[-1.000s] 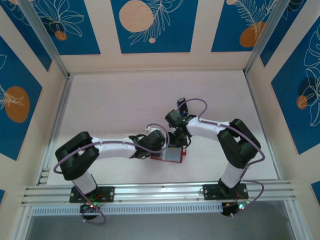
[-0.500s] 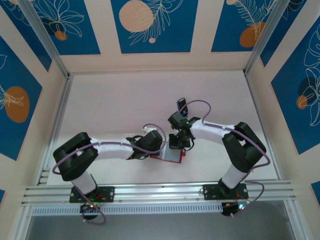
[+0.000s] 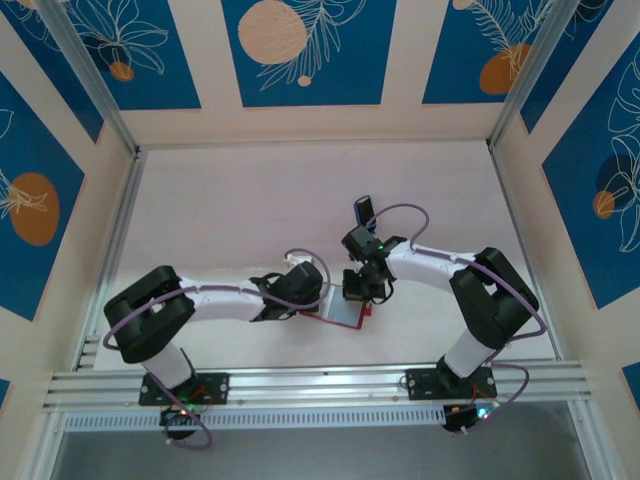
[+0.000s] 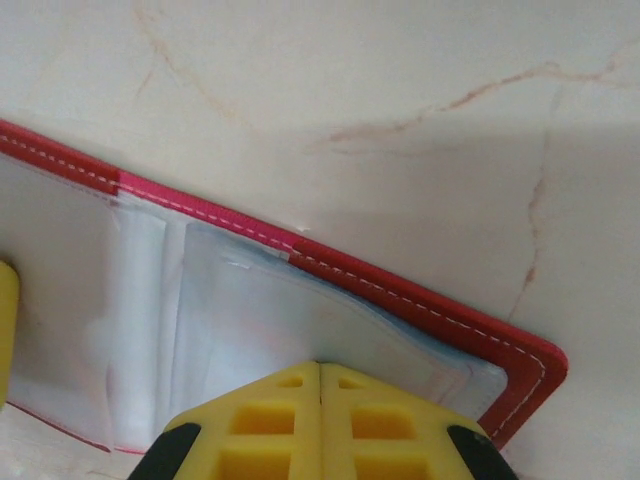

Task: Put the credit cards into the card holder
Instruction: Flip over the card slot on the card holder, then rotate the card holder at the center of the table.

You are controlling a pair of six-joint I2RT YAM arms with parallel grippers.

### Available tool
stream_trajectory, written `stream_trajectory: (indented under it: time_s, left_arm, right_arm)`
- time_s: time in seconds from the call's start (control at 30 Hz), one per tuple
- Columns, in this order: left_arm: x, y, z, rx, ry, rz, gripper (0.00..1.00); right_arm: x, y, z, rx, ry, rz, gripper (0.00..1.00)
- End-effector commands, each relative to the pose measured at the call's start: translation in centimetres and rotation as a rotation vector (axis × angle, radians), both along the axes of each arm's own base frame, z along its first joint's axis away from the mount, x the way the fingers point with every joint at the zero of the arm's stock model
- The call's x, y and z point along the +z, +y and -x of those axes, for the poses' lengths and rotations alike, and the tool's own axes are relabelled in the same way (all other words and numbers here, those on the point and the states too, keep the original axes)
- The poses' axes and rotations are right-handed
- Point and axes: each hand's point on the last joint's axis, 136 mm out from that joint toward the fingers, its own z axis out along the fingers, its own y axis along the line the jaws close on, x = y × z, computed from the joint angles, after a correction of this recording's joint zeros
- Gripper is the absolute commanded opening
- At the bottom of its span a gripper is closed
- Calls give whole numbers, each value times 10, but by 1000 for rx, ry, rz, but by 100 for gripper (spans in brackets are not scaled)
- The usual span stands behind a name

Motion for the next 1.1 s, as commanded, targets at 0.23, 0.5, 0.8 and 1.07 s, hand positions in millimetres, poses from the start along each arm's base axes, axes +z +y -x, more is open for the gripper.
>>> stream_trajectory:
  time_s: [0.23, 0.5, 0.8, 1.07]
  left_arm:
    - [-33, 69, 31, 90, 95, -182, 5]
    - [-12, 75, 31, 105, 56, -173, 5]
    - [47, 44, 9, -31, -54, -165, 8]
    - [65, -25, -7, -214, -51, -93, 10]
  right_arm:
    - [-29, -11, -33, 9, -18, 109, 0]
    - [12, -10, -45, 18, -111, 92, 0]
    - [45, -36, -6, -1, -106, 92, 0]
    - [28, -53, 22, -49, -22, 112, 0]
